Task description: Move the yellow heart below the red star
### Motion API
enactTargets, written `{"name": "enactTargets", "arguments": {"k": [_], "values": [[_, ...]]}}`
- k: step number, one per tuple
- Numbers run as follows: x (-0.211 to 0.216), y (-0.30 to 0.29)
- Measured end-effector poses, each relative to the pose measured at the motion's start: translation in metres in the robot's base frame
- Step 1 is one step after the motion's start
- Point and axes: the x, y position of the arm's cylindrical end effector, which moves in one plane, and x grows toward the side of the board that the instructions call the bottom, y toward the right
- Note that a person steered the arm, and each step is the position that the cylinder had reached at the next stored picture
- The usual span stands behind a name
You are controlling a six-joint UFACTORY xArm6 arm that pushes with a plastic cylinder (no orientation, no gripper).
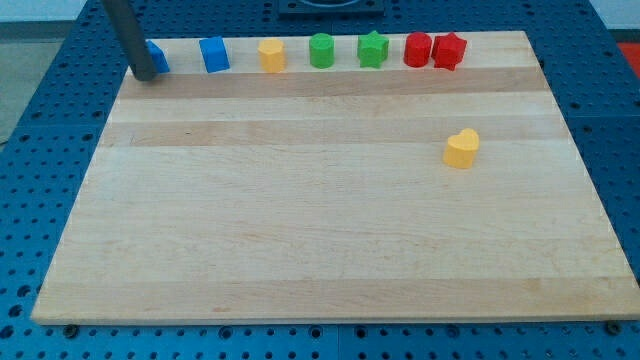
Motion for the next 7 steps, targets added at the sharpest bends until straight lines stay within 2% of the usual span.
{"name": "enactTargets", "arguments": {"k": [1, 5, 7], "values": [[0.011, 0.013], [0.203, 0.155], [0.223, 0.184]]}}
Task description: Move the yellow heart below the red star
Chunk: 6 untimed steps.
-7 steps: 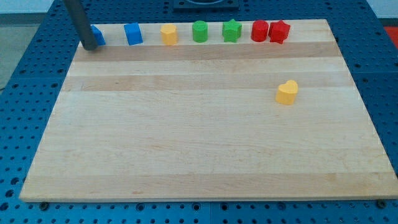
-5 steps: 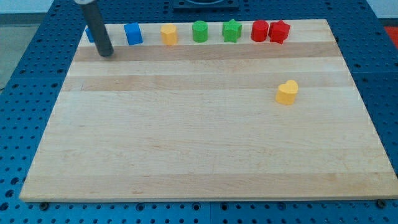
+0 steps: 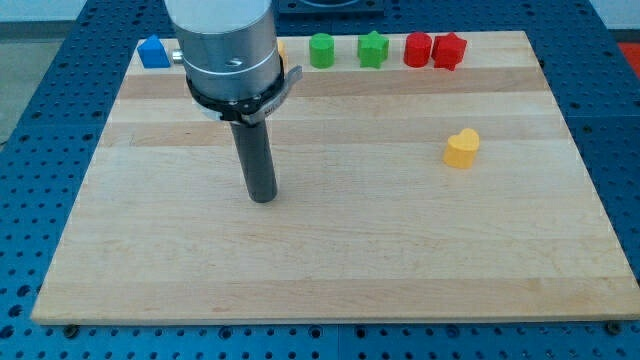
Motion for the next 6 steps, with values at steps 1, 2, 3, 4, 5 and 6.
{"name": "enactTargets", "arguments": {"k": [1, 2, 3, 4, 5, 6], "values": [[0.0, 0.0], [0.0, 0.0], [0.0, -0.004], [0.0, -0.008], [0.014, 0.078], [0.002, 0.164]]}}
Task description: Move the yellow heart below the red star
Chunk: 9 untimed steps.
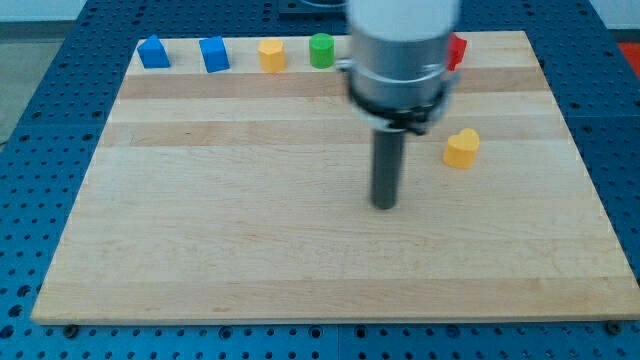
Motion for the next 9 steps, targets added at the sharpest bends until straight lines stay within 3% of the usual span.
{"name": "enactTargets", "arguments": {"k": [1, 2, 3, 4, 5, 8, 9], "values": [[-0.052, 0.044], [-0.069, 0.102], [-0.069, 0.108], [-0.042, 0.108], [-0.048, 0.141], [-0.153, 0.181], [-0.158, 0.178]]}}
